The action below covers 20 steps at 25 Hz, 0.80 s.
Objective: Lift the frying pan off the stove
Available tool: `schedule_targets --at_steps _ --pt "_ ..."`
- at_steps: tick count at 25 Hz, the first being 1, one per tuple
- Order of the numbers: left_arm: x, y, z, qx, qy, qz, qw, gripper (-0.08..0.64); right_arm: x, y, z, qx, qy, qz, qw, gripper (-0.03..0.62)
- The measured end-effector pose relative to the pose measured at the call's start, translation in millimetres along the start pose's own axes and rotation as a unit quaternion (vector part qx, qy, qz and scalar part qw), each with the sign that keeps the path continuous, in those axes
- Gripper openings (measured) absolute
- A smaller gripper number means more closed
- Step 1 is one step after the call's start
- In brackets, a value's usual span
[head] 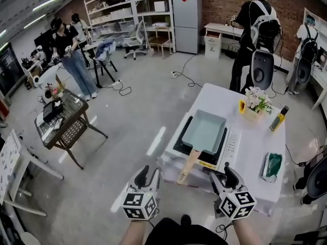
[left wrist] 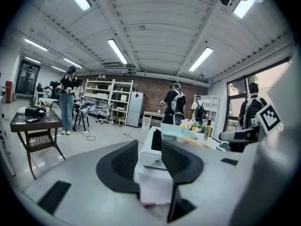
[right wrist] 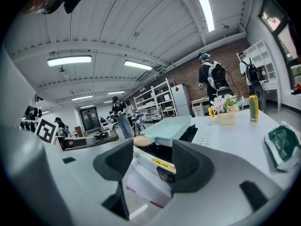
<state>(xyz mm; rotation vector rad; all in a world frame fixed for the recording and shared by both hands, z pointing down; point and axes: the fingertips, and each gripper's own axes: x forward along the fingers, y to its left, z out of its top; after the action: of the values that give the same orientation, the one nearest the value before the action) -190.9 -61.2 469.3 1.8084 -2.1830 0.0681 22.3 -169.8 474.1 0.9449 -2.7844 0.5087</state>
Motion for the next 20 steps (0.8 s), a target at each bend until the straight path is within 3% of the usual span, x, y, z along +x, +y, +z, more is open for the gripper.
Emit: schedule_targets --at_steps 6,11,20 --pt "37 -2 -1 0.012 0.013 -0.029 0.9994 0.143 7 -10 -3 0.009 -0.003 -0.023 1.000 0.245" --pt "70 -1 2 0.018 0.025 -0.074 0.9968 0.143 17 -19 3 0.005 -0.011 -0.067 0.998 0.245" --pt "117 0 17 0.014 0.052 -0.180 0.9823 0.143 30 -17 8 0.034 -0.025 -0.143 0.989 0.245"
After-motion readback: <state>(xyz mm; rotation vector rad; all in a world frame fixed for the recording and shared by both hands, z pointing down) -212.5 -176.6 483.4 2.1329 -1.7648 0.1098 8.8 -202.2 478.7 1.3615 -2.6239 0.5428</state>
